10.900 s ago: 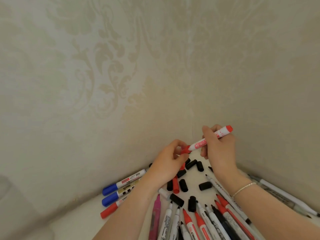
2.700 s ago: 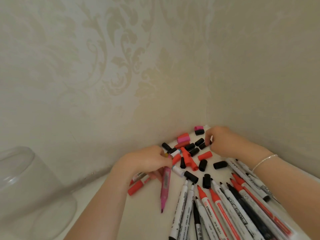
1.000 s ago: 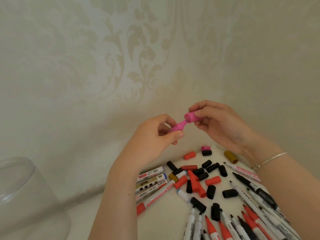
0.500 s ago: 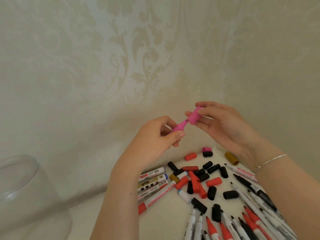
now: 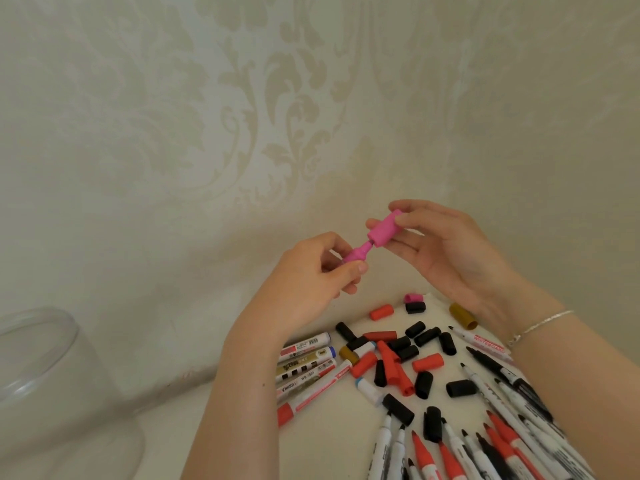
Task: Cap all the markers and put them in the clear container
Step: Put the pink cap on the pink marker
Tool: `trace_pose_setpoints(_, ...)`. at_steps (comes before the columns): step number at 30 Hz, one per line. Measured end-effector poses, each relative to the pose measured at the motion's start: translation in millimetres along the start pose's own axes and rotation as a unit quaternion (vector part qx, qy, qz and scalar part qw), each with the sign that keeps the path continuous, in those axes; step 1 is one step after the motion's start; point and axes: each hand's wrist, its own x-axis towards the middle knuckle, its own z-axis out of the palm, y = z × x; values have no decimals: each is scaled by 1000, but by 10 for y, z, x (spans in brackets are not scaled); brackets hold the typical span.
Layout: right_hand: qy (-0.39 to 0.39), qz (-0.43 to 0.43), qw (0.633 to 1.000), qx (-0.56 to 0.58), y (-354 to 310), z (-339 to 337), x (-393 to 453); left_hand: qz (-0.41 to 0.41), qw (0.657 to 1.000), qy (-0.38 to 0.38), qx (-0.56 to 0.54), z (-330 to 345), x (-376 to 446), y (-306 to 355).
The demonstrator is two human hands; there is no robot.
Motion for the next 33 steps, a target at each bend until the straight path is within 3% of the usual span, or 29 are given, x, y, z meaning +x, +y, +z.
trace_pose_setpoints(4,-42,29,996,-67,59,25,-9,9,1000,-5,29,39,20,-24)
trace_pose_setpoints(9,-24,-14,962,-271,-8,55,27,1,996,17,83,95,27,-36)
trace_pose_setpoints(14,-35,-49,918,-393,-103,108,41,27,968,116,221,216,61,-24)
trace_pose_setpoints(17,-41,-53,892,-447,-45,102,82,18,965,138,222,303,93,-68)
trace_pose_setpoints(20,-36,-48,900,-432,-7,83,110,-4,975,135,176,351,128,-90)
trace_pose_setpoints(22,-43,-33,933,-357,-8,62,144,-2,983,130,132,384,144,-51)
trace_pose_setpoints(24,25,-14,967,-255,70,-65,256,-3,990,104,97,414,145,2)
trace_pose_setpoints(25,90,-12,962,-258,151,-181,339,-10,993,90,75,418,146,14)
trace_pose_setpoints(27,180,18,882,-435,386,-484,510,-20,997,72,12,397,161,5)
trace_pose_setpoints(29,130,113,762,-625,640,-746,608,-18,996,67,-61,361,175,9)
trace_pose_setpoints(31,69,188,666,-719,839,-914,625,-1,988,62,-145,331,170,37)
trace_pose_setpoints(33,57,190,630,-751,932,-987,606,31,978,49,-200,298,145,81)
